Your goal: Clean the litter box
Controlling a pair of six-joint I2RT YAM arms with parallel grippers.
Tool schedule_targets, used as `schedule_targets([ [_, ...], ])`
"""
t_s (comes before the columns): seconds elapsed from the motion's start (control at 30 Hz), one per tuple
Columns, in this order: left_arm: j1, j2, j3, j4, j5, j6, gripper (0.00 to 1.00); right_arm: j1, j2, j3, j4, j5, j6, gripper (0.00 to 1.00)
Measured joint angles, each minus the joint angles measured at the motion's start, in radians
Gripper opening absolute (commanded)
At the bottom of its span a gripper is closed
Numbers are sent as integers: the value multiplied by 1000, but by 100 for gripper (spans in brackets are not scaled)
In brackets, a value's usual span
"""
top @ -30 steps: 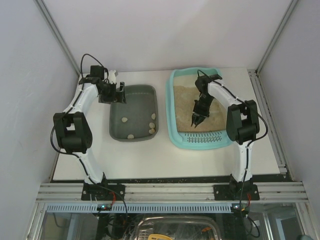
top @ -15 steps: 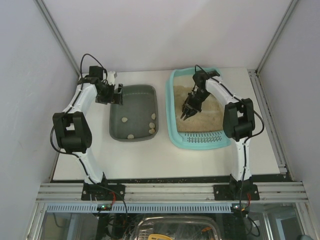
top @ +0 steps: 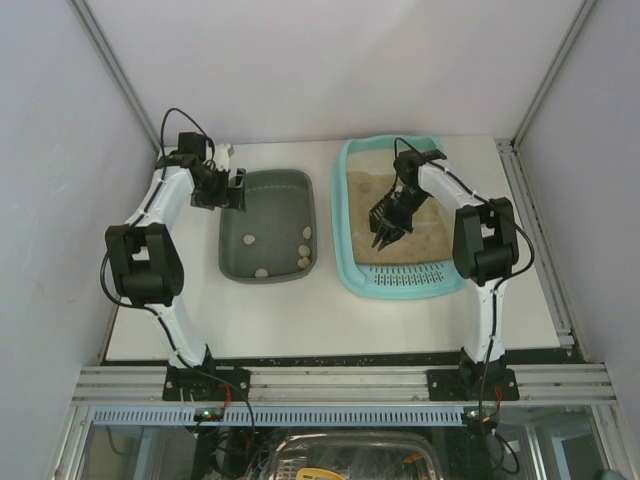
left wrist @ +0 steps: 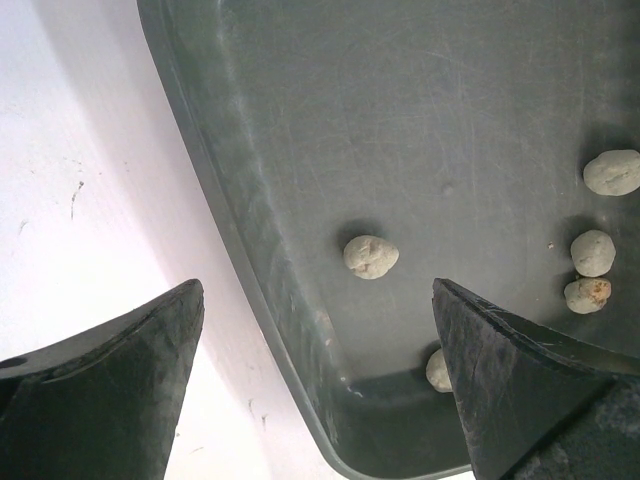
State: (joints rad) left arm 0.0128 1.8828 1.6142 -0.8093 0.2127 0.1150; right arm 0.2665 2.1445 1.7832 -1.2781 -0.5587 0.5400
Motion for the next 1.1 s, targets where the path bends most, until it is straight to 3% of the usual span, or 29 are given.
schedule_targets([
  [0.37, 1, 19, 55, -53, 2, -20, 100, -44, -116, -24, -29, 359, -68, 0],
  [0.67, -18, 68, 226, -128, -14, -16, 100, -74, -18, -23, 85, 340, -155, 0],
  [1.1, -75, 68, 231, -157, -48, -8, 100, 13, 45, -2, 270, 314, -181, 0],
])
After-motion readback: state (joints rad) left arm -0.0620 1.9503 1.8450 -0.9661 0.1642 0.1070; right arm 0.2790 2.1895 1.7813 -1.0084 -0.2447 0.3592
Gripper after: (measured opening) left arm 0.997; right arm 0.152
